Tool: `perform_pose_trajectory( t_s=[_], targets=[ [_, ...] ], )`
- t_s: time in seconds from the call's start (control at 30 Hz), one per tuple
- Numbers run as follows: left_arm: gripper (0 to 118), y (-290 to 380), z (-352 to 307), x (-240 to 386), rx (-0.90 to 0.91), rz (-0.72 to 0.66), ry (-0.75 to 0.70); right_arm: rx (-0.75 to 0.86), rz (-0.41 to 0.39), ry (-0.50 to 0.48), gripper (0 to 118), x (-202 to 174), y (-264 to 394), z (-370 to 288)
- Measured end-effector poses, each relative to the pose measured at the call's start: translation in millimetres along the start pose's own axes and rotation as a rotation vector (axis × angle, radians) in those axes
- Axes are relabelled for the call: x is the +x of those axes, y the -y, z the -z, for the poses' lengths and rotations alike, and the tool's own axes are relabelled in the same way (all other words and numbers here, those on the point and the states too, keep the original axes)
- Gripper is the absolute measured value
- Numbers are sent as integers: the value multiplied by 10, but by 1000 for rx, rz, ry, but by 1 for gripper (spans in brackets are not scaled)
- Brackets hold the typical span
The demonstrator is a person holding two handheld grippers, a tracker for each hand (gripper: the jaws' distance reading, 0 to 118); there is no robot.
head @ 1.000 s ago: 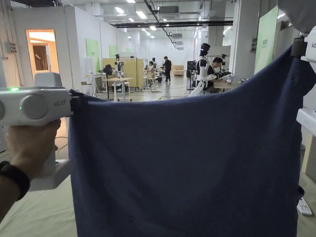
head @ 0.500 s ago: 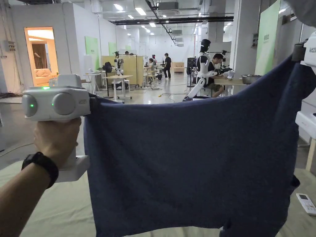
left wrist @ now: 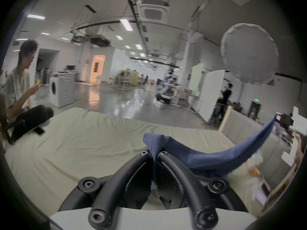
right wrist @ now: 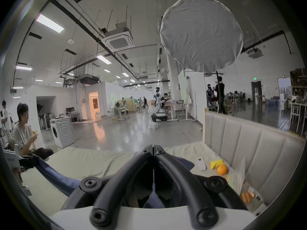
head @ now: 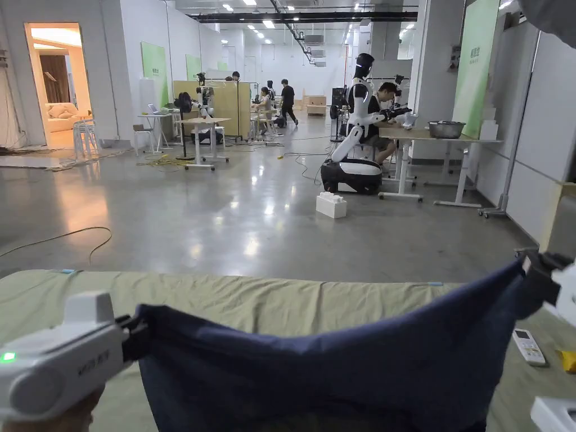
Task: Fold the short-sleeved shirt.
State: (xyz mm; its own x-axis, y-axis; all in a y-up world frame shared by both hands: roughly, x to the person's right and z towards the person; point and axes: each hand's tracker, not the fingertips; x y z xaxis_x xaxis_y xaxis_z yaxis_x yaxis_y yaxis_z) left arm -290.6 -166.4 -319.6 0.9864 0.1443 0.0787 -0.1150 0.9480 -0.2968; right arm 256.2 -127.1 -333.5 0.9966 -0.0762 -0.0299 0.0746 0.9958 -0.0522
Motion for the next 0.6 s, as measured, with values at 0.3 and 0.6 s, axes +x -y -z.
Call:
perform_pose_trajectory(
  t_s=[0.3,0.6],
  targets=[
    [4,1313,-1042,-343,-115,-279,50,-160,129,-5,1,150,1203,-1666],
    [4,2487,-1707,-425,-300,-284,-19,-380,154,66,1,330,2097,-2548]
  ],
)
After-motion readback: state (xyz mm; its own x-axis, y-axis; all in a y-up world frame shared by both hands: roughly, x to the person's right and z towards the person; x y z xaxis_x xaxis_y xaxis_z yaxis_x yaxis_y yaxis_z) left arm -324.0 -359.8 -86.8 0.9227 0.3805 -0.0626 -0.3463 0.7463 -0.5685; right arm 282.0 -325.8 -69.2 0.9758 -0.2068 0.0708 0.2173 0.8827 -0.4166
